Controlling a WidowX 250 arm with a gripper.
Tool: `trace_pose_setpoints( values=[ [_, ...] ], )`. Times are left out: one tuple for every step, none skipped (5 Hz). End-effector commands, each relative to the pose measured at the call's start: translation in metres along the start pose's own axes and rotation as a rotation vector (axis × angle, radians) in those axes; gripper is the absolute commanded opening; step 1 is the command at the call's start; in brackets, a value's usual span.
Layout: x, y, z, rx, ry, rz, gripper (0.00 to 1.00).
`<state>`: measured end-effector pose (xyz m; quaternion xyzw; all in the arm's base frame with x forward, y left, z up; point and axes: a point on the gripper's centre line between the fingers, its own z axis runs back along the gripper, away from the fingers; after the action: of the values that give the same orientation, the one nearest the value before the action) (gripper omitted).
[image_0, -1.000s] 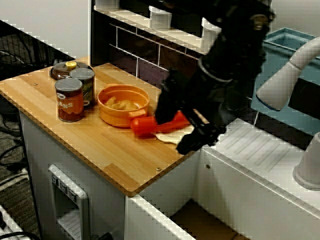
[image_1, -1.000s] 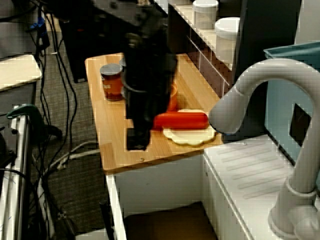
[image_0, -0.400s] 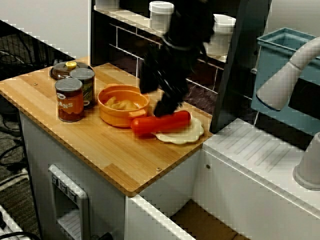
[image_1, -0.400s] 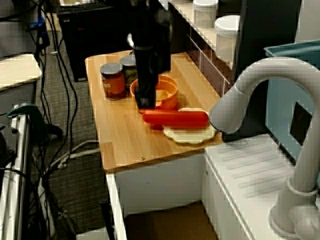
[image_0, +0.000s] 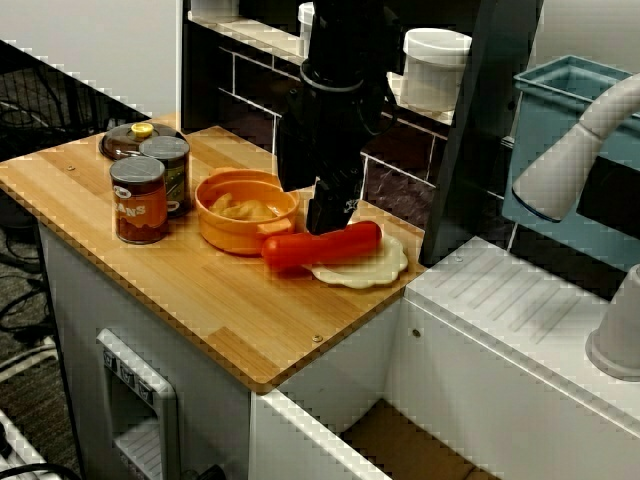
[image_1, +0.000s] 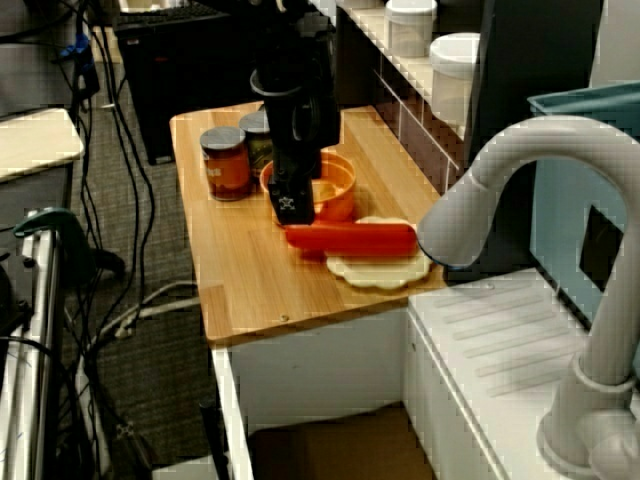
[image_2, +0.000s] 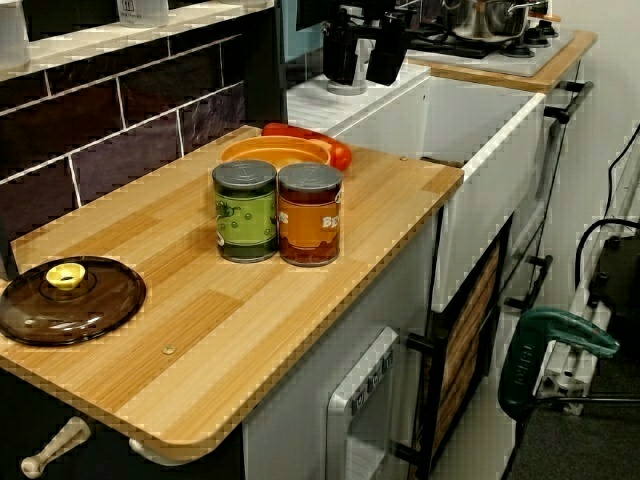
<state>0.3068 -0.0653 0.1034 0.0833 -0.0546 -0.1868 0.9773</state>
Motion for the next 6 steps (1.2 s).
trace_pose_setpoints(
  values=[
    [0.036,0.007,0.000,-0.211,-0.104,-0.170,1.00],
    [0.049,0.014,-0.009,-0.219,-0.162,-0.216,1.00],
    [0.050,0.020,-0.015,-0.197,-0.194,-0.226,1.00],
    [0.044,0.023,-0.023,-0.169,-0.211,-0.219,1.00],
    [0.036,0.020,-0.029,-0.140,-0.214,-0.225,1.00],
    [0.027,0.017,-0.035,-0.109,-0.219,-0.215,1.00]
  ],
)
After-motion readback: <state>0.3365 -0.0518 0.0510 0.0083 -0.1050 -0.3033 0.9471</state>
